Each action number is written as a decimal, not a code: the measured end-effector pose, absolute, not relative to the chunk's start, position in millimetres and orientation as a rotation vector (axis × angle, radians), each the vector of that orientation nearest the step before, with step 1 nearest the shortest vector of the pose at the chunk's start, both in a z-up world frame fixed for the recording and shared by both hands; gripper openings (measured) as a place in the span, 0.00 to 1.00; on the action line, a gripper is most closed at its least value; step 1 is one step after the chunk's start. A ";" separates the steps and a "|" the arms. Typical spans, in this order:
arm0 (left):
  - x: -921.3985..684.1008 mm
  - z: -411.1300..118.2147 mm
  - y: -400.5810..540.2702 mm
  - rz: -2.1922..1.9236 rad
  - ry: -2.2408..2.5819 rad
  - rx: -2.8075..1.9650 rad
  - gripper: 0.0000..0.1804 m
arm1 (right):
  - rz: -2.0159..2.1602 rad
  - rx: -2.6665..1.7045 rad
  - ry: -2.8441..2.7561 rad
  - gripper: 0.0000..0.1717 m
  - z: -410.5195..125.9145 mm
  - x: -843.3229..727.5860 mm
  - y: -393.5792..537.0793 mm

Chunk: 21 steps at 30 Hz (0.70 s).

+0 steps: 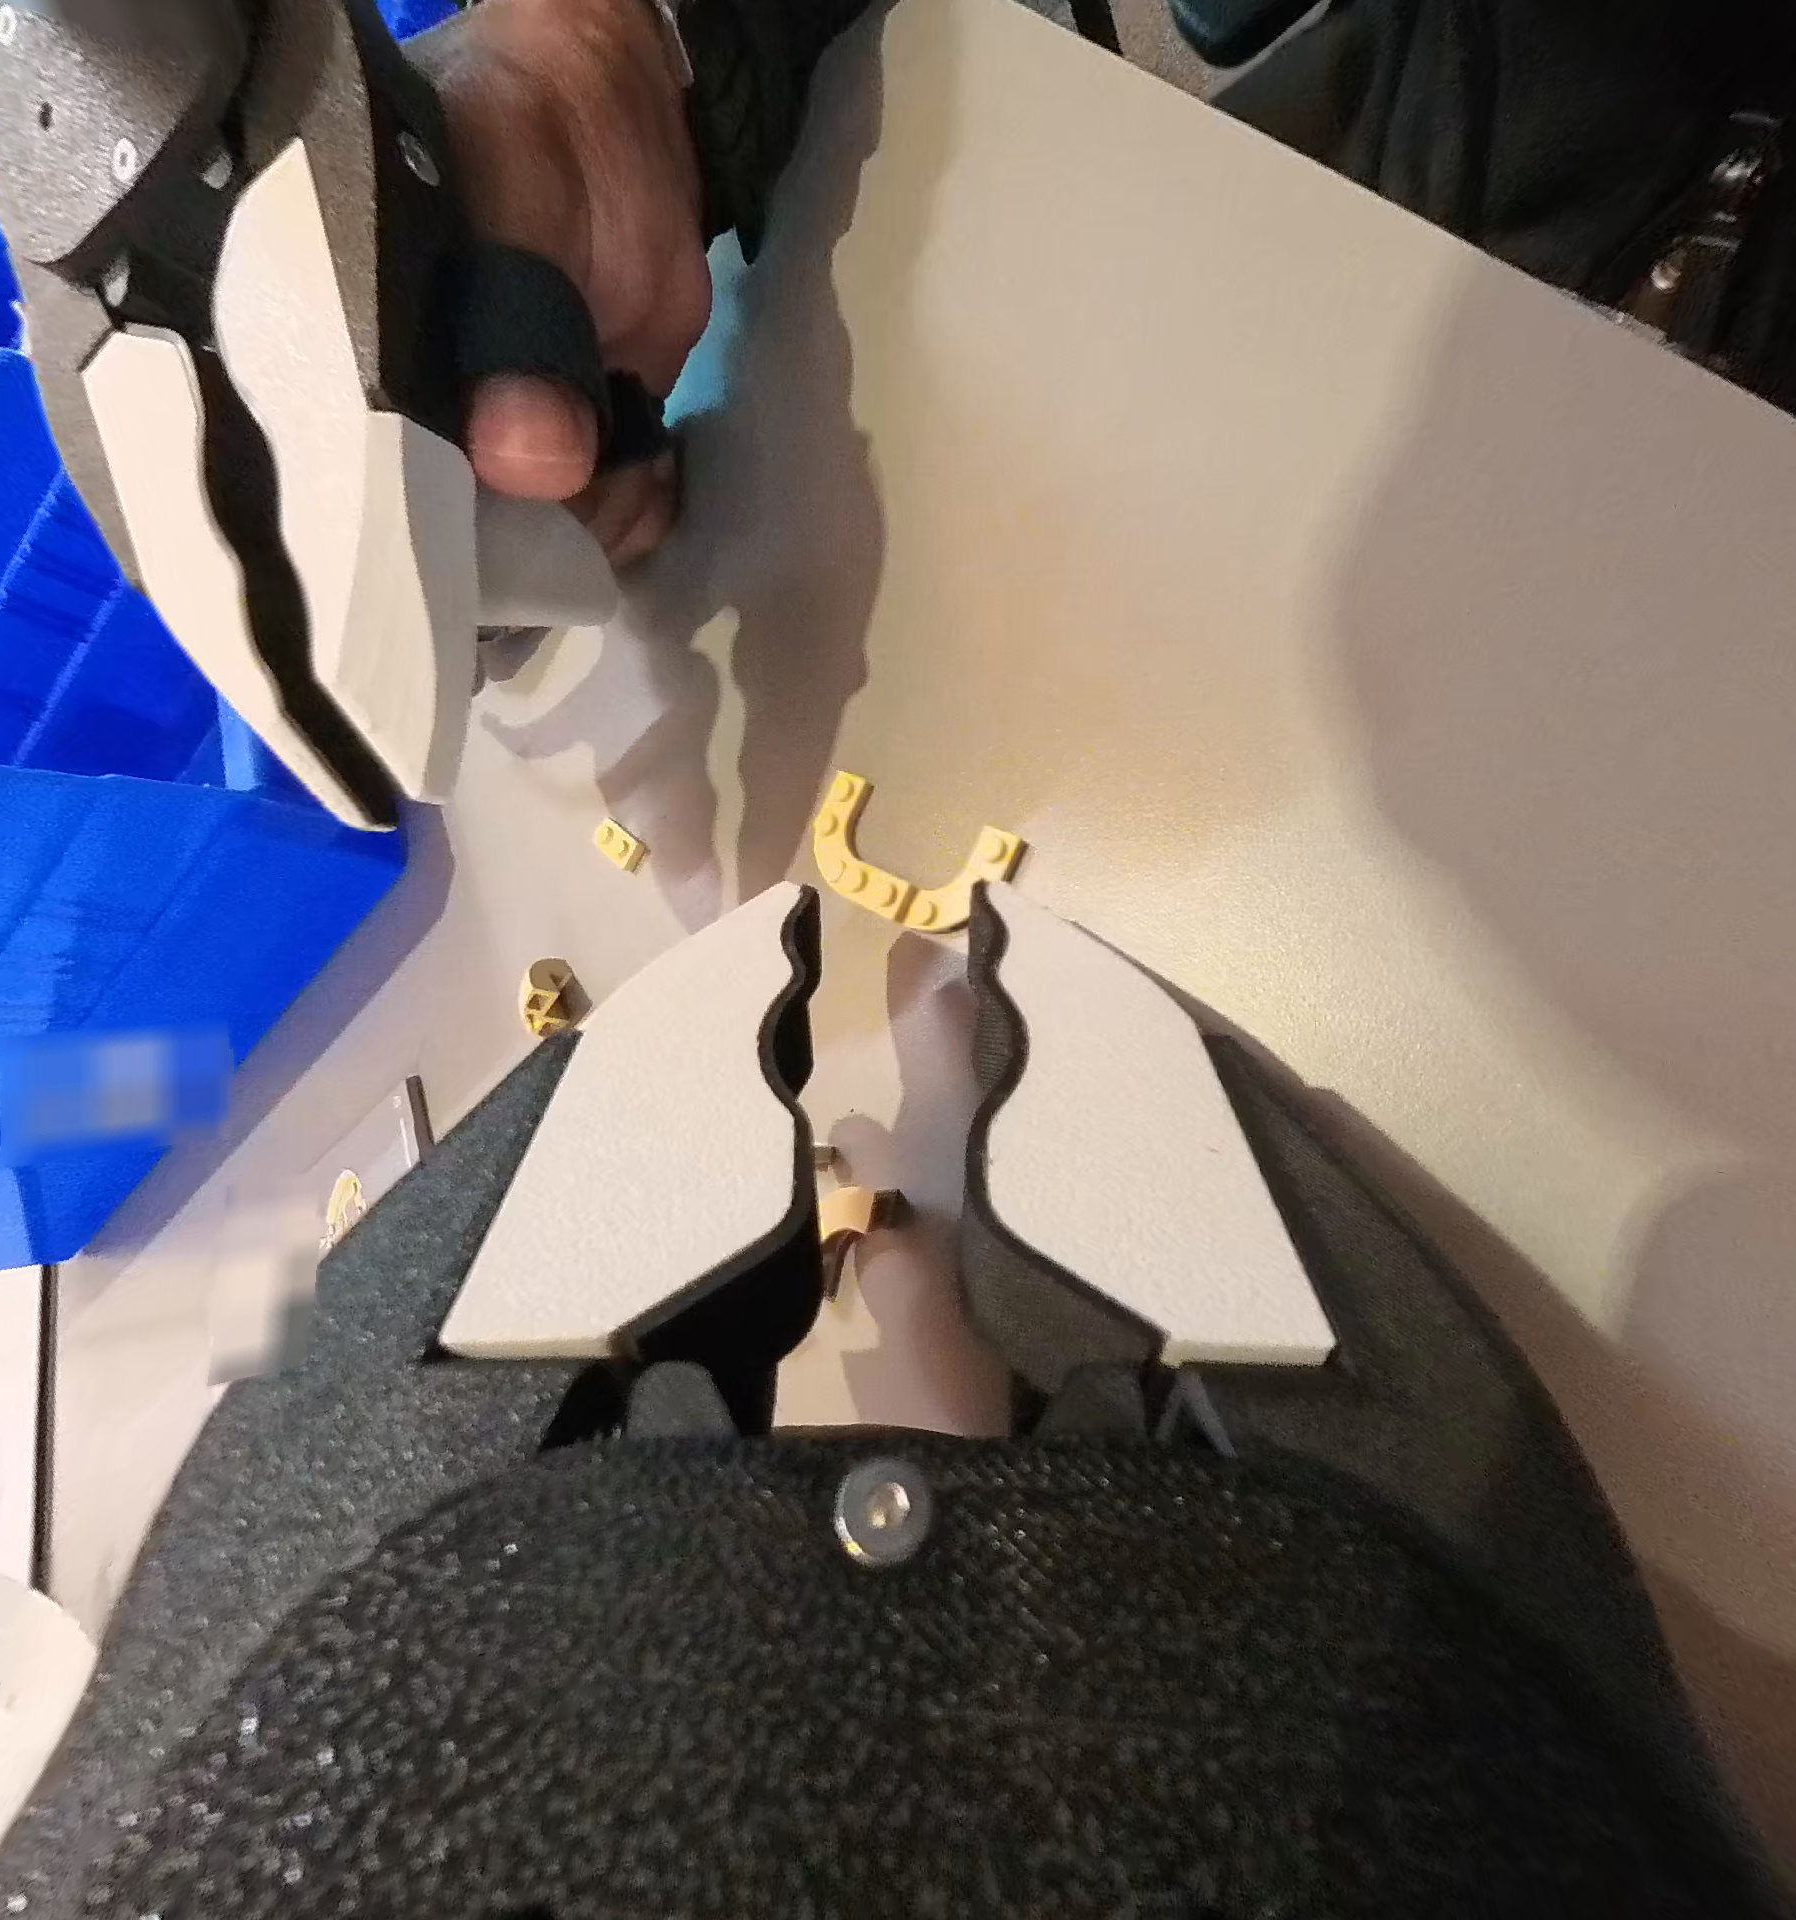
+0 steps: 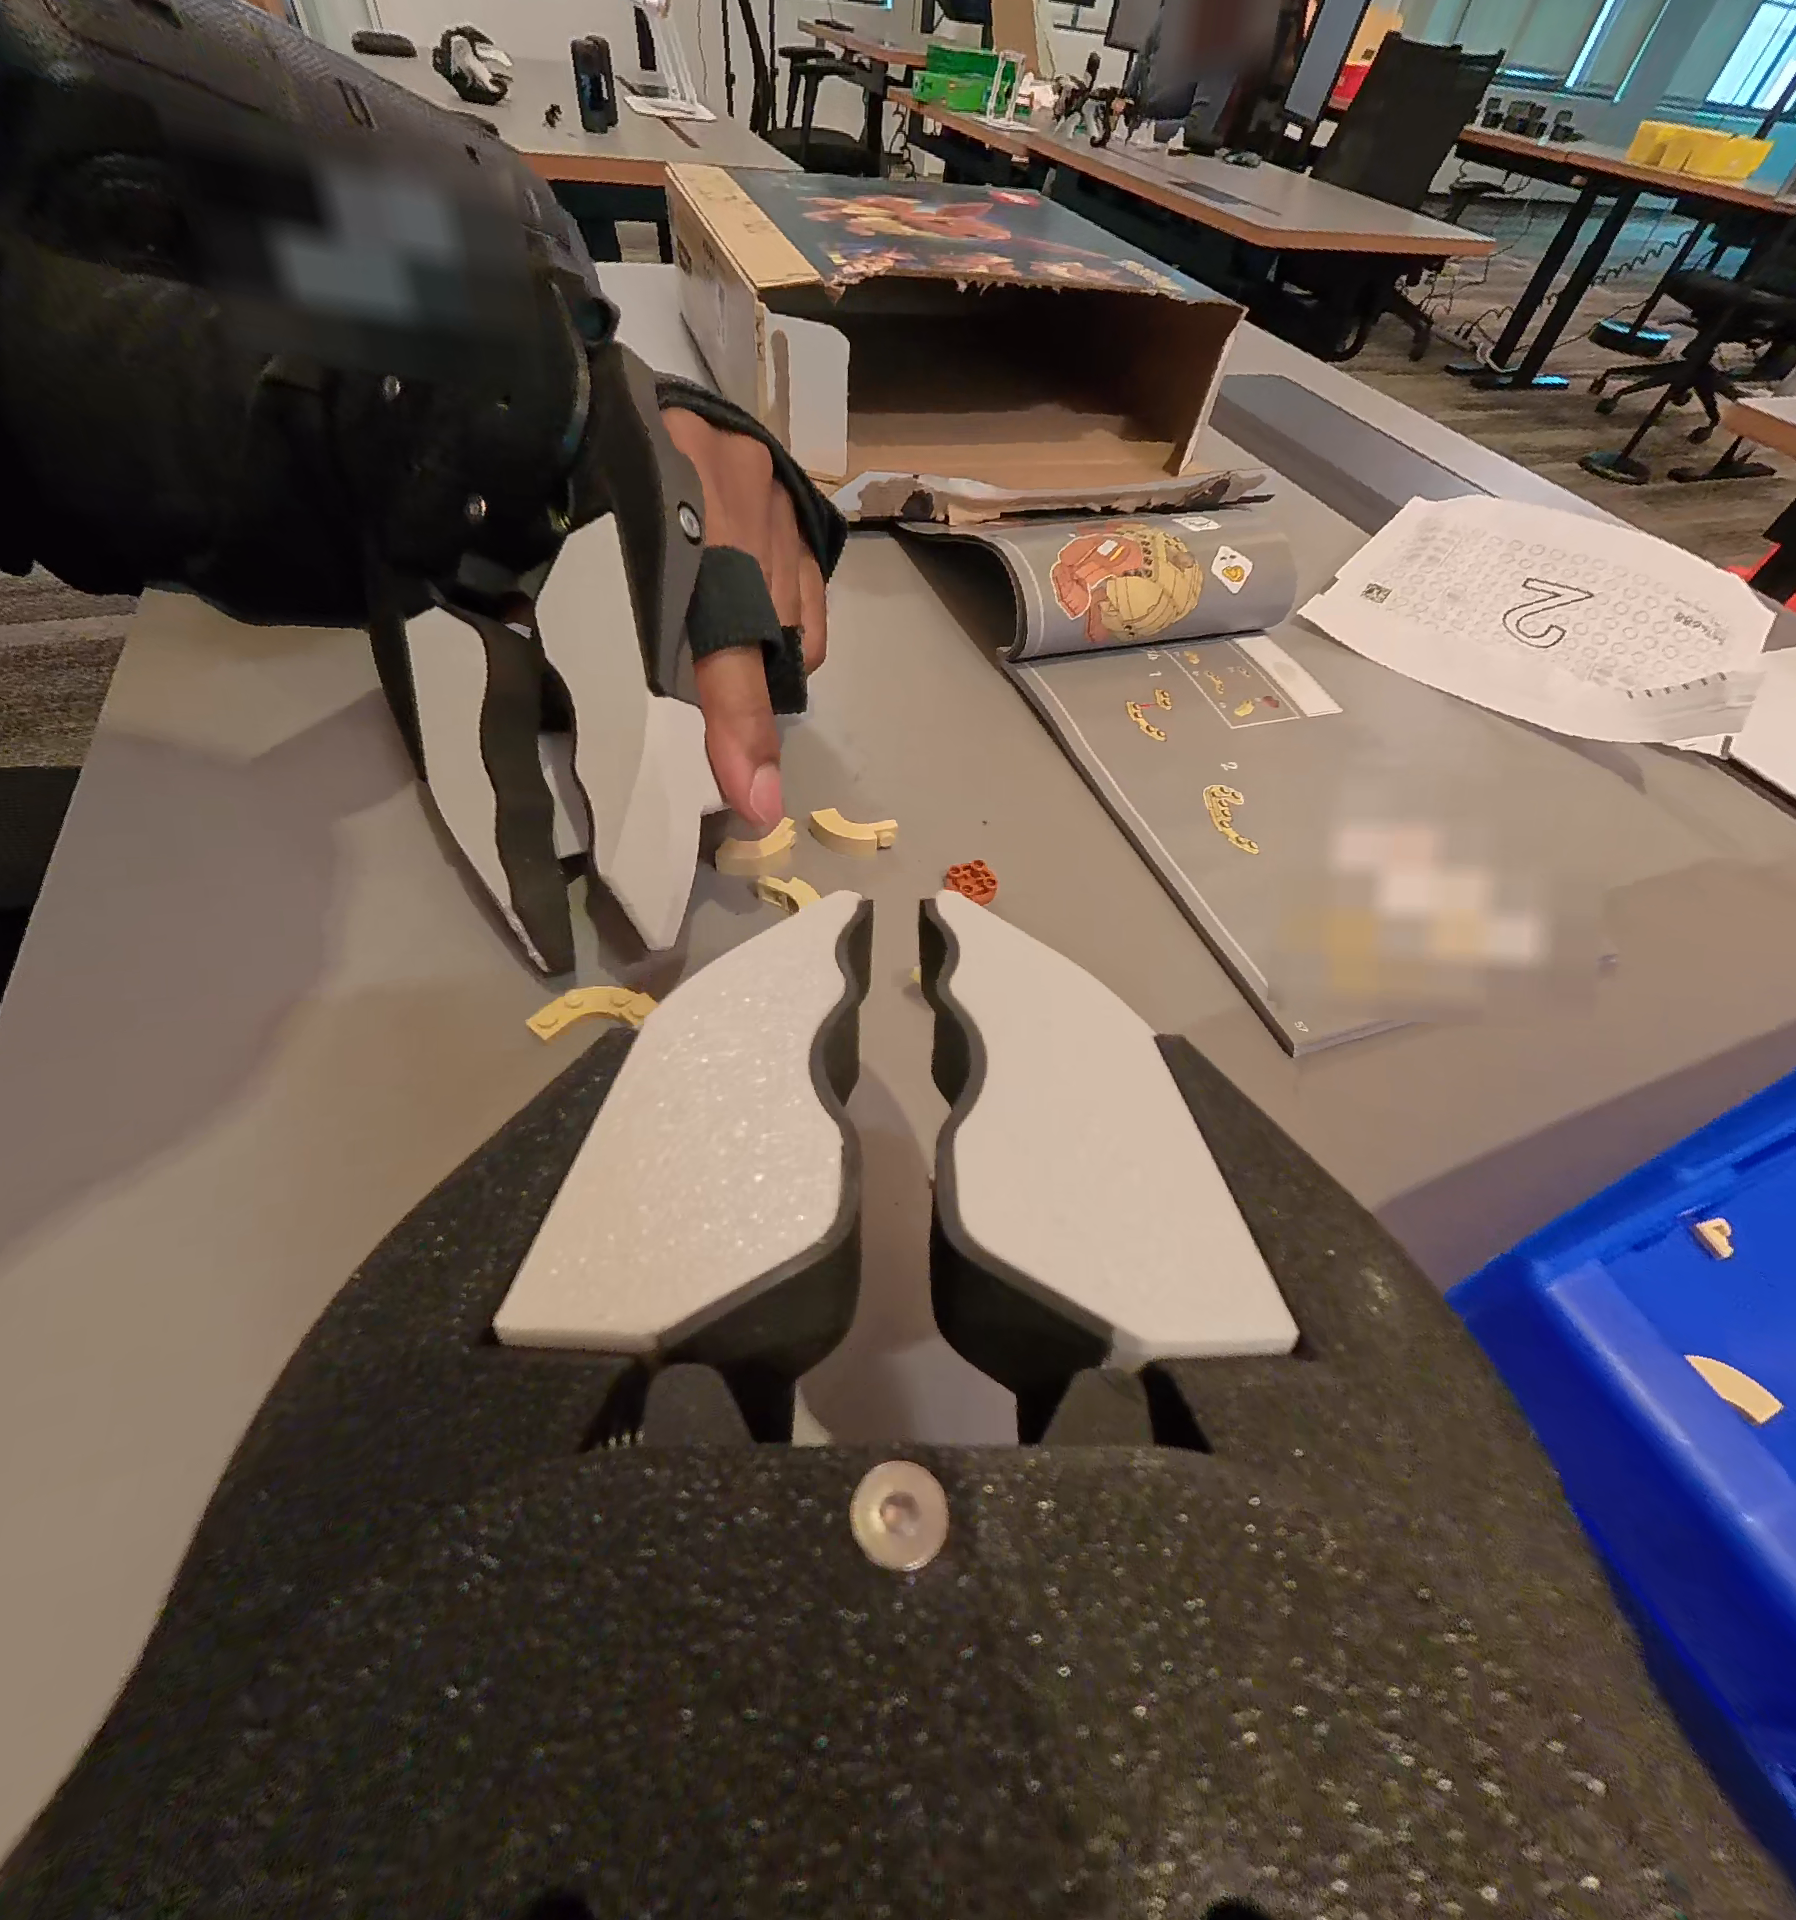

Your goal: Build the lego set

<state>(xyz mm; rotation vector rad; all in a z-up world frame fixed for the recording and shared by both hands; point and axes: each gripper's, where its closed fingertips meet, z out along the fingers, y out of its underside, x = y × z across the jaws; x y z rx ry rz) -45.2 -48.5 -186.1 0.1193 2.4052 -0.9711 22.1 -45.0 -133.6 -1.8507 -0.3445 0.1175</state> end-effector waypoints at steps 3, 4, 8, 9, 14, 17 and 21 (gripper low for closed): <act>-44.7 -183.7 -47.8 -0.997 2.401 0.101 0.15 | 0.110 -1.855 -0.341 0.05 -134.1 23.0 -44.9; -44.6 -181.9 -47.7 -1.010 2.394 0.093 0.15 | 0.109 -1.855 -0.338 0.05 -134.1 23.4 -44.8; -40.6 -165.1 -48.0 -1.121 2.317 0.035 0.15 | 0.092 -1.860 -0.328 0.05 -134.6 26.3 -44.9; -38.4 -160.3 -47.6 -1.152 2.292 0.011 0.15 | 0.088 -1.862 -0.323 0.05 -134.8 27.1 -44.8; -22.6 -147.0 -39.2 -1.215 2.176 -0.109 0.14 | 0.042 -1.878 -0.314 0.05 -137.1 32.3 -44.1; -12.4 -146.1 -32.4 -1.220 2.127 -0.180 0.14 | 0.033 -1.882 -0.304 0.05 -137.6 35.3 -43.8; -2.3 -145.1 -21.7 -1.215 2.077 -0.260 0.13 | 0.024 -1.881 -0.272 0.05 -136.7 42.6 -43.0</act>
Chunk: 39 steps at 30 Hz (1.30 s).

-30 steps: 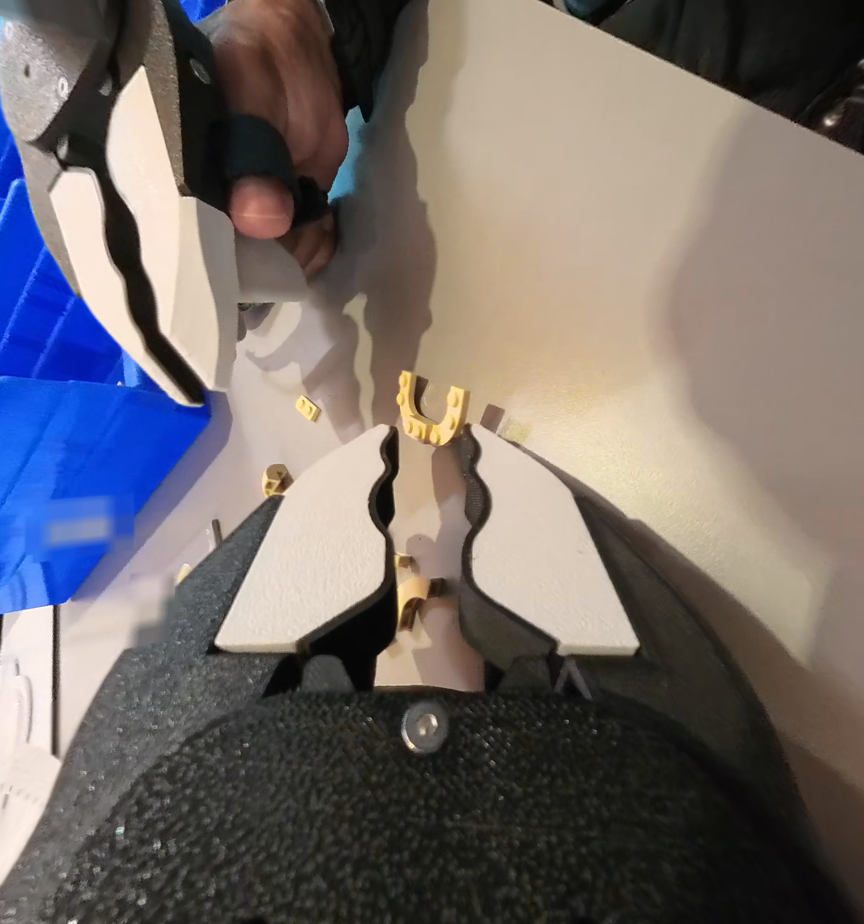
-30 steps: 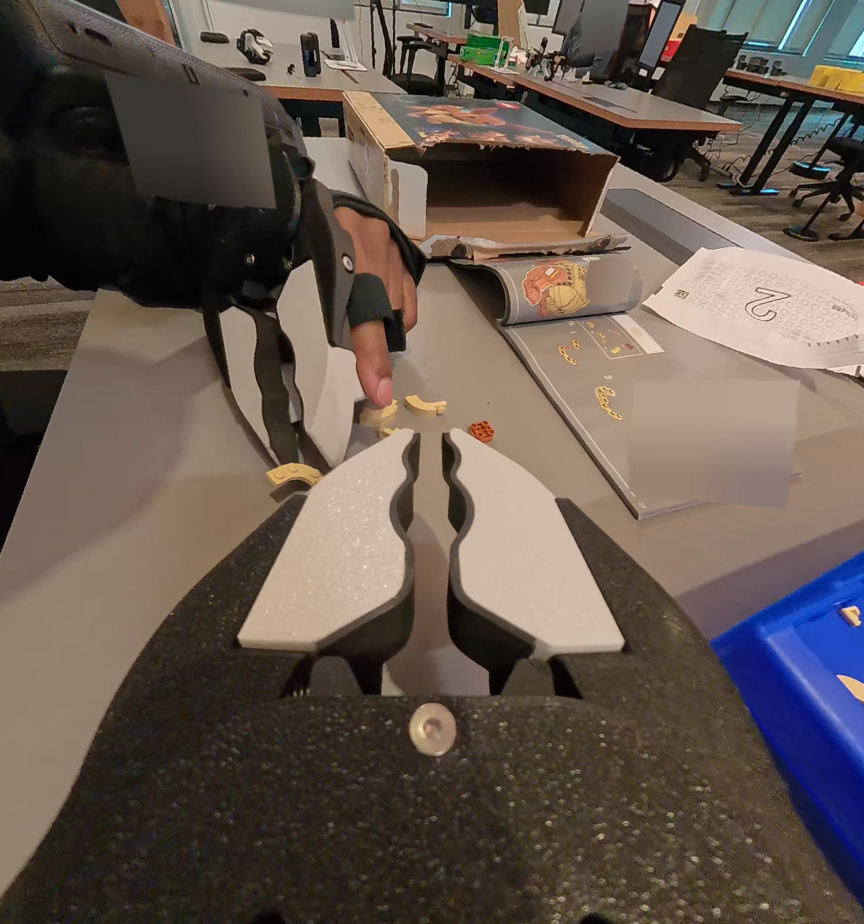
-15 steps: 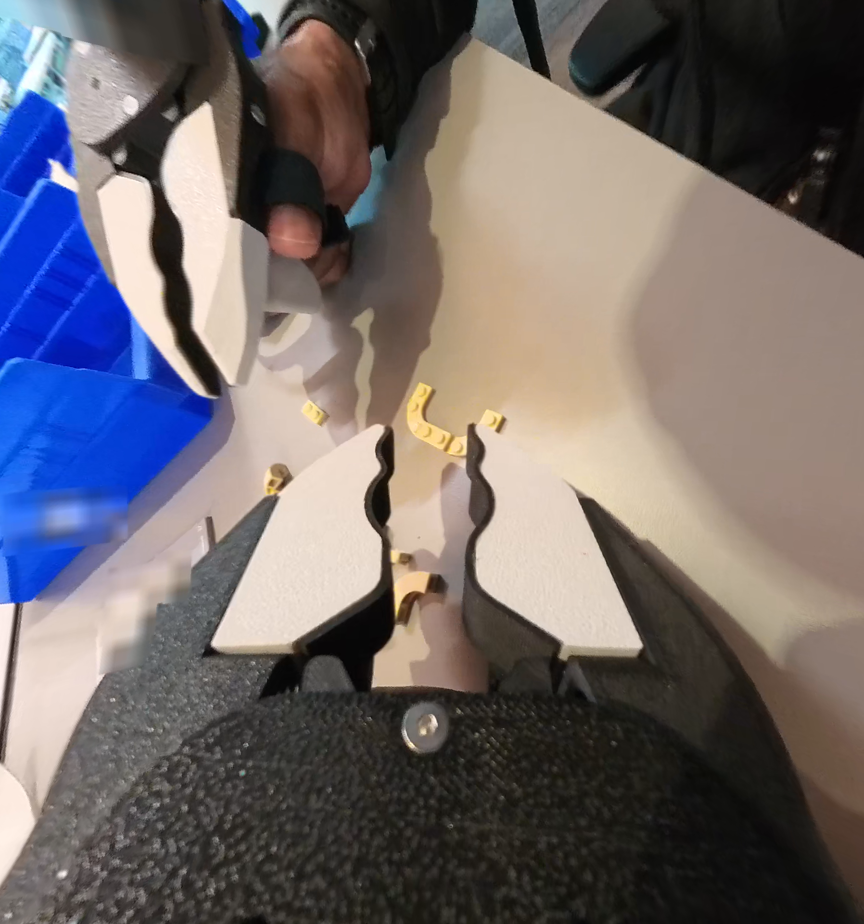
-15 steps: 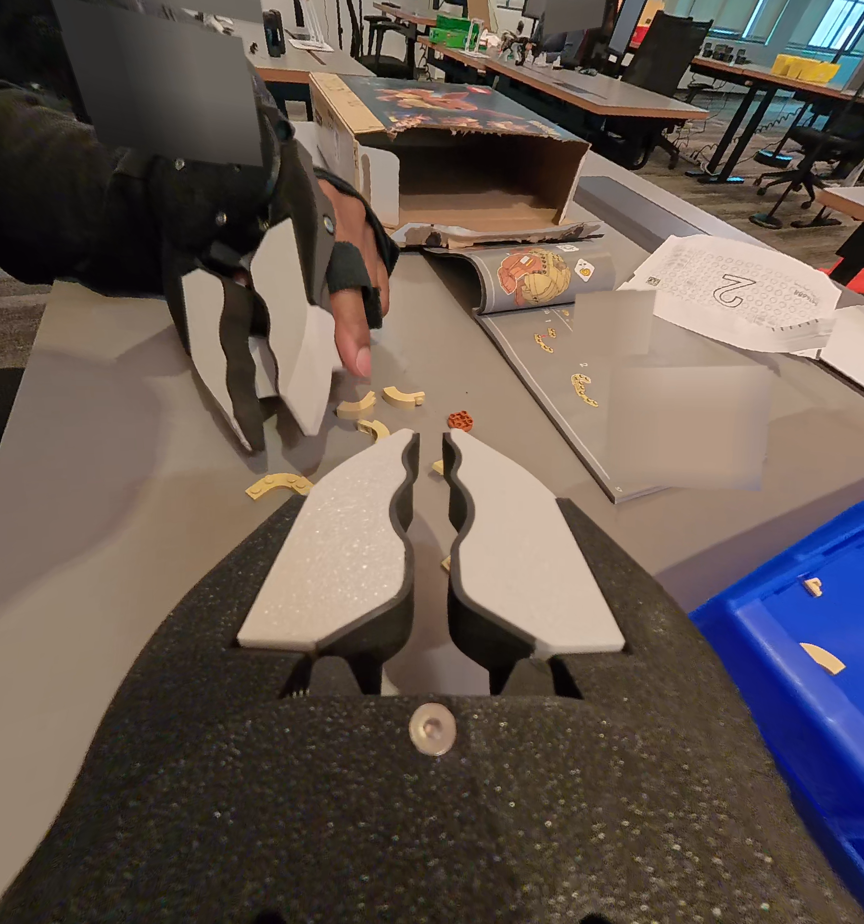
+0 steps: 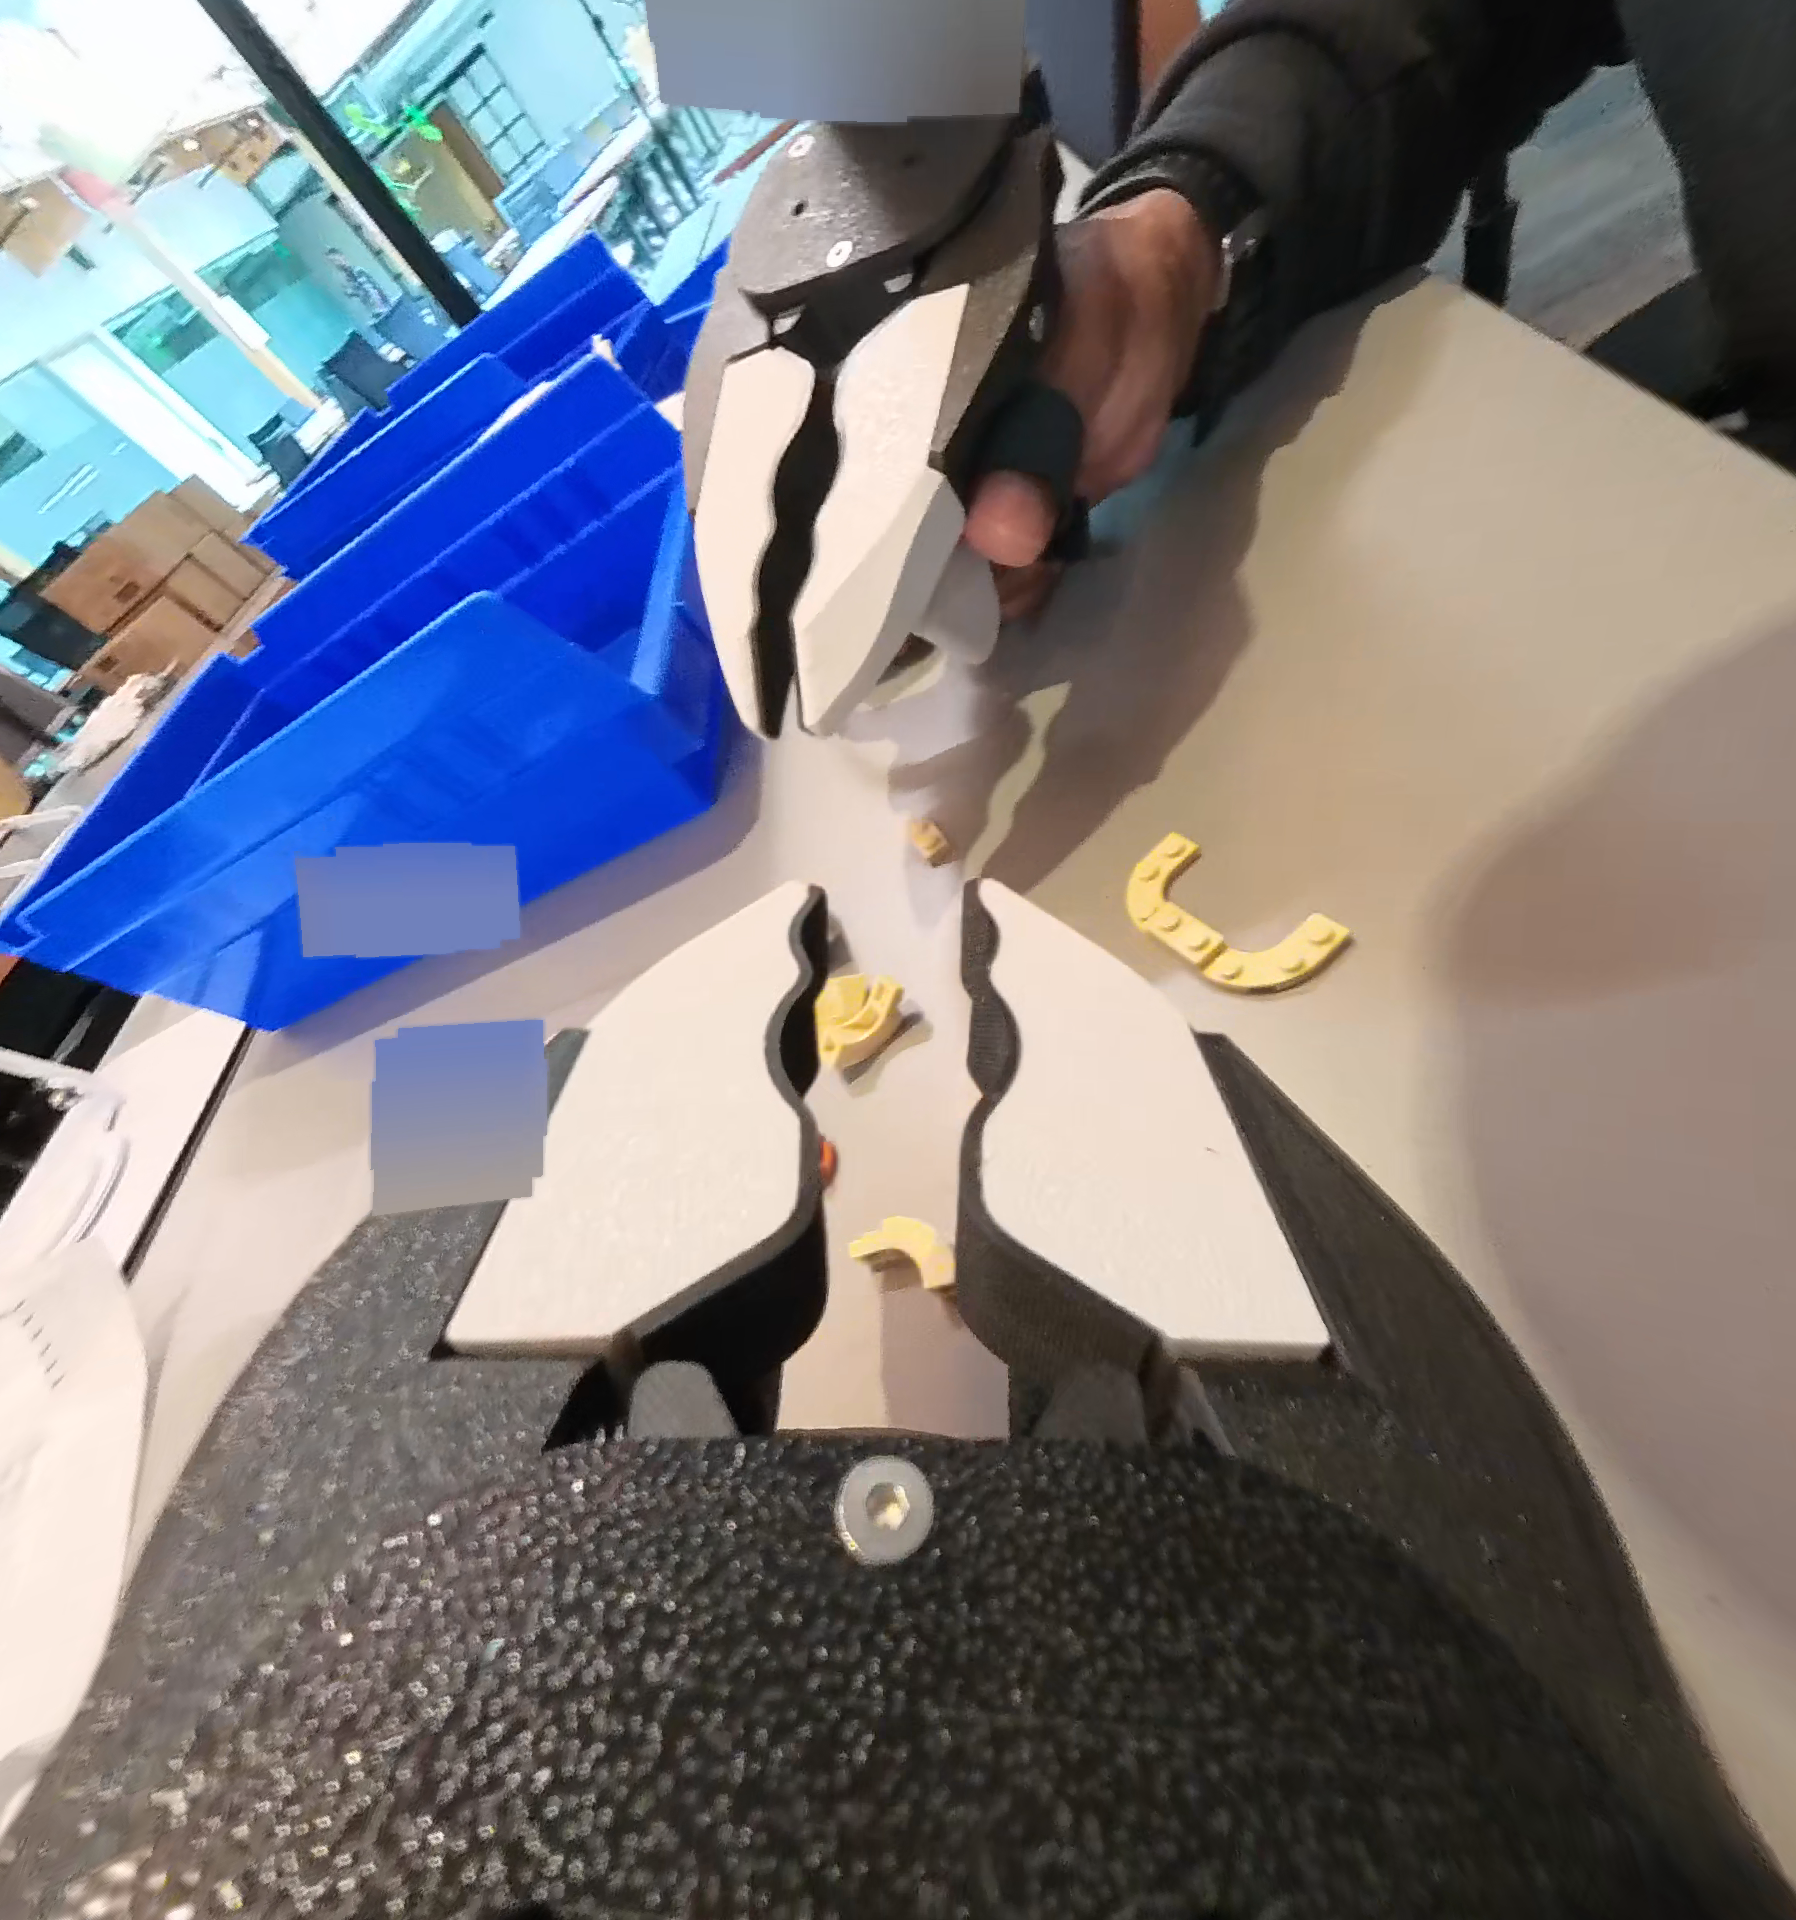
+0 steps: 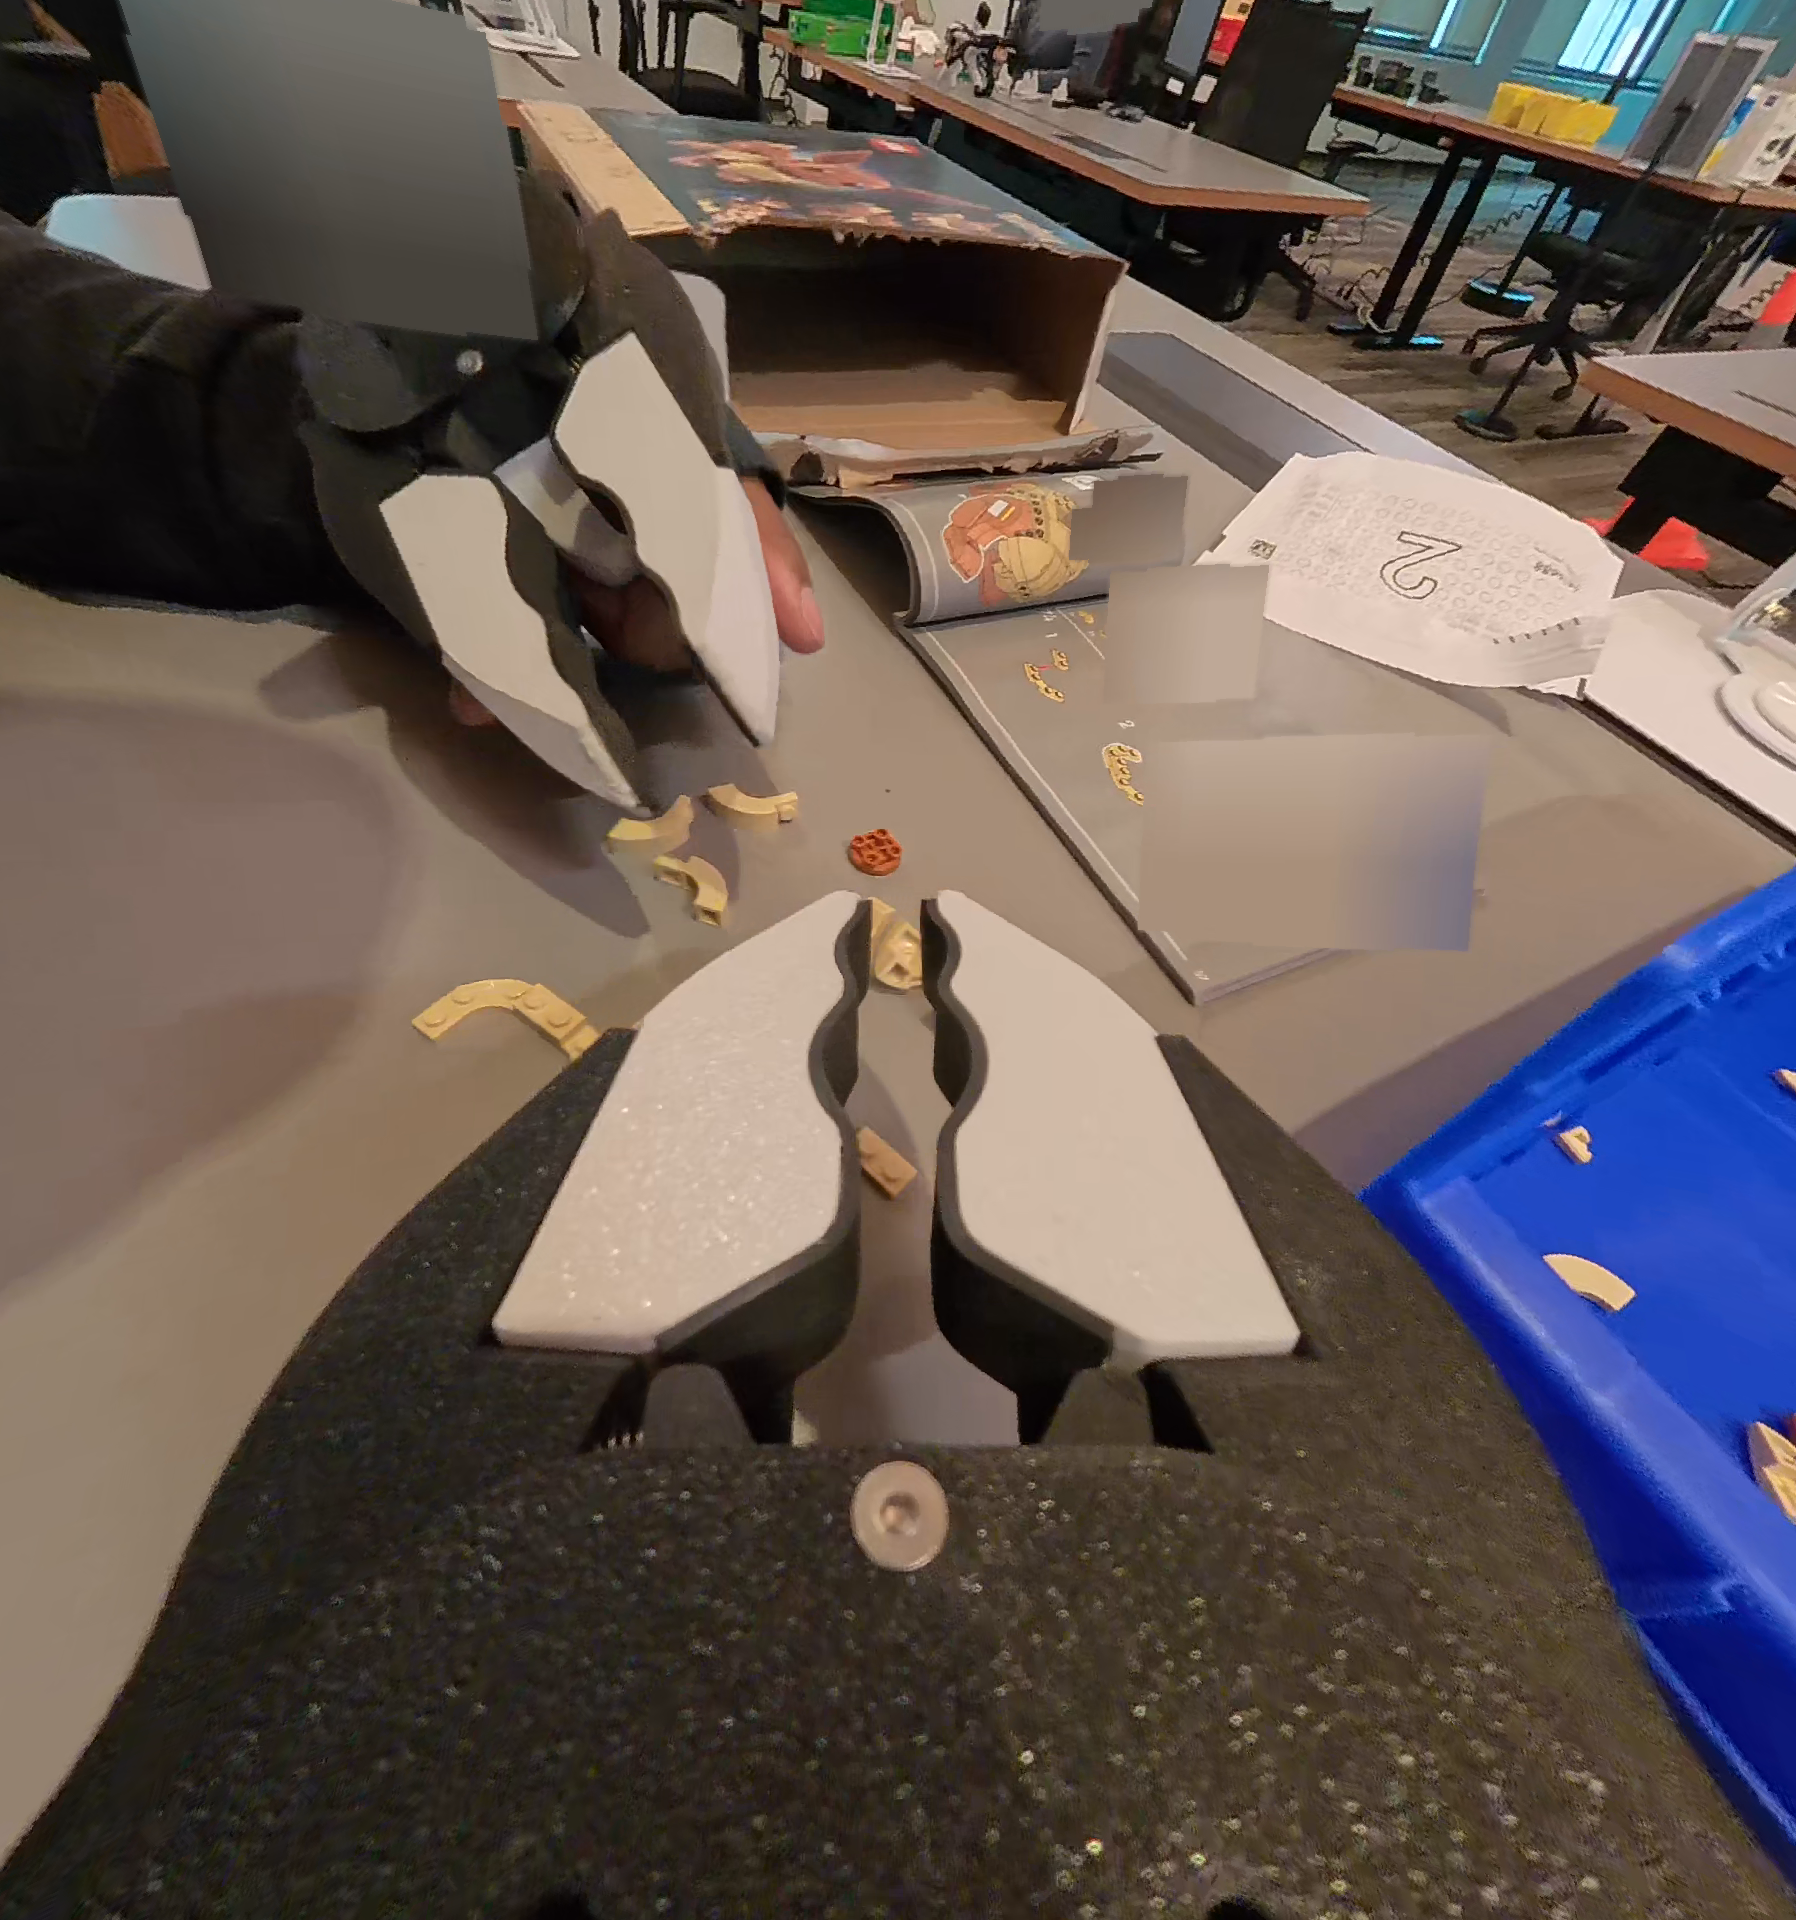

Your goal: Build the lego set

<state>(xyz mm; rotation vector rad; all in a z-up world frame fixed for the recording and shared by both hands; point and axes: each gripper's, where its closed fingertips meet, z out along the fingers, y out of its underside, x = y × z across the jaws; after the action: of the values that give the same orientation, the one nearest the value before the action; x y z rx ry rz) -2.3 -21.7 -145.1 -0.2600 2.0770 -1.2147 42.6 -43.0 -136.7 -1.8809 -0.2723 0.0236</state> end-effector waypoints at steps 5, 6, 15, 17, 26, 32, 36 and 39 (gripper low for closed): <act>4.7 -136.9 -10.2 -1.239 2.008 -0.327 0.12 | 0.035 -1.878 -0.232 0.05 -135.5 49.2 -41.8; 5.7 -137.1 -8.3 -1.230 2.005 -0.334 0.12 | 0.033 -1.879 -0.232 0.05 -135.8 49.4 -41.5; 13.8 -137.1 -0.2 -1.189 1.970 -0.385 0.11 | -0.019 -1.878 -0.218 0.05 -135.8 55.5 -39.5; 16.6 -138.7 3.3 -1.166 1.971 -0.408 0.11 | -0.047 -1.880 -0.211 0.05 -136.0 59.0 -39.3; 19.6 -156.4 19.9 -1.107 2.108 -0.558 0.11 | 0.019 -2.005 -0.192 0.09 -147.6 63.5 -43.9; 16.2 -176.4 25.0 -1.060 2.272 -0.671 0.11 | 0.017 -2.061 -0.237 0.10 -154.4 59.5 -46.1; 22.5 -184.9 27.6 -1.018 2.316 -0.763 0.11 | 0.029 -2.063 -0.266 0.10 -157.6 53.2 -44.7; 21.9 -185.4 29.5 -1.041 2.333 -0.801 0.11 | 0.019 -2.042 -0.280 0.10 -153.3 51.7 -44.2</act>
<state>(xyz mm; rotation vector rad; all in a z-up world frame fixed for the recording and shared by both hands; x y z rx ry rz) 21.9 29.5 -185.4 -0.8008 2.3332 -1.0411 51.7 -44.2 -153.3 -2.0422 -0.2795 0.0190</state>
